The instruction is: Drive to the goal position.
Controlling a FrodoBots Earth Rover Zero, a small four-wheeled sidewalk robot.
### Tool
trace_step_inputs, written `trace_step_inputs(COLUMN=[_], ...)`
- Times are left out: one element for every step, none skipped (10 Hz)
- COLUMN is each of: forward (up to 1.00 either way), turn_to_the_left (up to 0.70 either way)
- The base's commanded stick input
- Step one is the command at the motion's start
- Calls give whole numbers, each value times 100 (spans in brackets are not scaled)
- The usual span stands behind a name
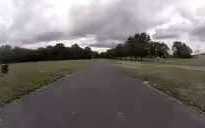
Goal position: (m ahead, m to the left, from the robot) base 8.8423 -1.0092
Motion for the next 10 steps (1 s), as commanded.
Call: trace_step_inputs(forward=[70,70,70,70,70,70,70,70,70,70], turn_to_the_left=[6,14,14,14,12,0,0,0,0,0])
